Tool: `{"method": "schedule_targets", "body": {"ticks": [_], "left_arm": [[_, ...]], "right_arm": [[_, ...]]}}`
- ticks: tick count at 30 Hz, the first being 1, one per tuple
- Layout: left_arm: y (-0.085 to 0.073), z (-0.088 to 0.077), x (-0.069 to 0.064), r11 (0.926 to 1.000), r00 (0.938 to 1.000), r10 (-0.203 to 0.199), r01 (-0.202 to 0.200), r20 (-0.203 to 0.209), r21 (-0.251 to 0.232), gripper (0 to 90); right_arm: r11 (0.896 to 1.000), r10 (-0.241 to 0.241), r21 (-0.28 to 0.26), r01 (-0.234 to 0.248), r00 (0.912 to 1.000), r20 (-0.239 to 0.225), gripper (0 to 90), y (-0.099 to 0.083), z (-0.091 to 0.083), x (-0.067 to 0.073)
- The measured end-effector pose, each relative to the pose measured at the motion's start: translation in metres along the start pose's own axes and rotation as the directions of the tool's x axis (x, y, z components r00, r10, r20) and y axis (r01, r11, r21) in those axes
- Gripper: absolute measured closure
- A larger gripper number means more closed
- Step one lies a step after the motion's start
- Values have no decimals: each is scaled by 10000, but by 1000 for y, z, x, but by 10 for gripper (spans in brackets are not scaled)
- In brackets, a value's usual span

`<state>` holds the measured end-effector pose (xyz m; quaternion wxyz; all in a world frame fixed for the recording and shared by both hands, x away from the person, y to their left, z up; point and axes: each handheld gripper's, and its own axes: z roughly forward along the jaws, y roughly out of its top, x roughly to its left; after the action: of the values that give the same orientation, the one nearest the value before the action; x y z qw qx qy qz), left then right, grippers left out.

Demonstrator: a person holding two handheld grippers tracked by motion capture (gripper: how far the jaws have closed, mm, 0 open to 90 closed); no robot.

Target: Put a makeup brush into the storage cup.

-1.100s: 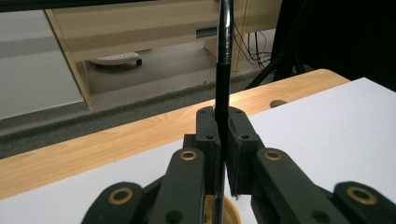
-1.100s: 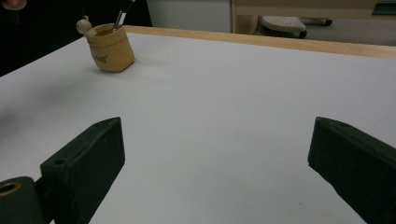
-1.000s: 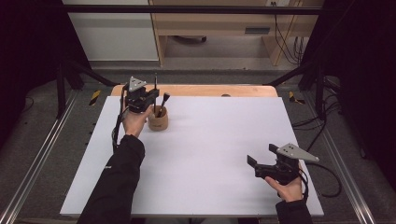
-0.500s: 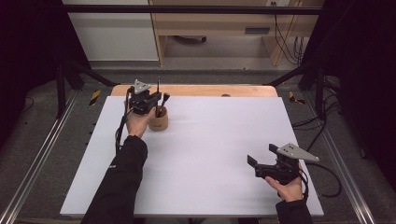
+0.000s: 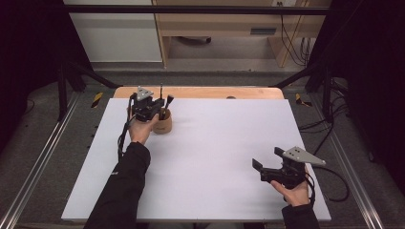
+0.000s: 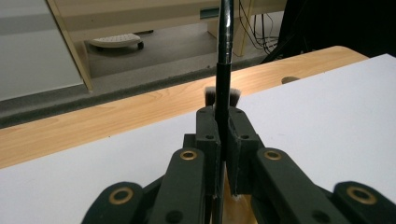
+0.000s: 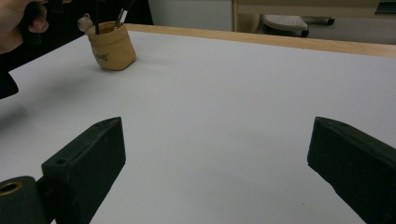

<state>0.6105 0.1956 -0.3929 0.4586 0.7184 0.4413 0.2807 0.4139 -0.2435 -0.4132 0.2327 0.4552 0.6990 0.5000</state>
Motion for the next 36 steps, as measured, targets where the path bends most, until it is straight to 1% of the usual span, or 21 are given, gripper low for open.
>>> {"method": "schedule_targets", "body": {"ticks": [5,6,8,11,14,15,17,18,20,21,23,24,25,29,32,35,36], "left_arm": [[-8,4,-1,9998,10000,-72,71,32,161,845],[-9,4,-1,9997,10000,-29,29,25,239,845],[-11,5,-2,9997,10000,-65,64,47,216,844],[-13,6,-3,9995,10000,46,-47,40,312,844],[-16,6,-4,9994,10000,-1,-1,74,349,843],[-16,6,-4,9992,10000,53,-56,63,398,842],[-17,6,-5,9990,10000,41,-42,41,443,841],[-17,5,-5,9989,10000,46,-48,30,476,839],[-17,4,-5,9985,10000,-51,48,45,547,805],[-17,3,-4,9985,10000,-11,7,67,552,802],[-17,-1,-6,9987,9999,-98,92,113,506,783],[-17,-3,-6,9986,9999,-15,8,122,521,770],[-18,-6,-6,9983,9999,76,-83,113,569,762],[-18,-21,-6,9992,9999,62,-66,91,385,703],[-16,-32,-6,9997,9997,54,-59,225,246,662],[-16,-45,-8,9999,9988,121,-125,475,85,603],[-16,-49,-9,9998,9980,159,-163,617,60,583]], "right_arm": [[10000,-30,-2,30,10000,8,48,0,0,0],[10000,-9,-18,9,10000,4,48,0,0,0],[10000,1,-17,-1,10000,9,48,0,0,0],[10000,-10,4,10,10000,14,48,0,0,0],[10000,0,14,-1,10000,33,48,0,1,0],[10000,4,10,-4,10000,32,48,0,1,0],[10000,7,10,-7,10000,29,48,0,1,0],[10000,-7,2,7,10000,29,48,0,1,0],[10000,0,3,0,10000,21,48,0,1,0],[10000,-3,4,3,10000,18,48,0,1,0],[10000,1,-1,-1,10000,1,49,0,1,1],[10000,1,-12,-1,10000,-14,48,0,1,1],[10000,3,-12,-3,10000,-22,49,0,1,1],[10000,-36,-38,36,10000,-62,48,1,2,4],[9999,-97,-67,97,9999,-87,48,3,2,5],[9999,-116,-119,115,9999,-98,47,4,1,6],[9999,-102,-139,100,9999,-107,47,4,1,6]]}}
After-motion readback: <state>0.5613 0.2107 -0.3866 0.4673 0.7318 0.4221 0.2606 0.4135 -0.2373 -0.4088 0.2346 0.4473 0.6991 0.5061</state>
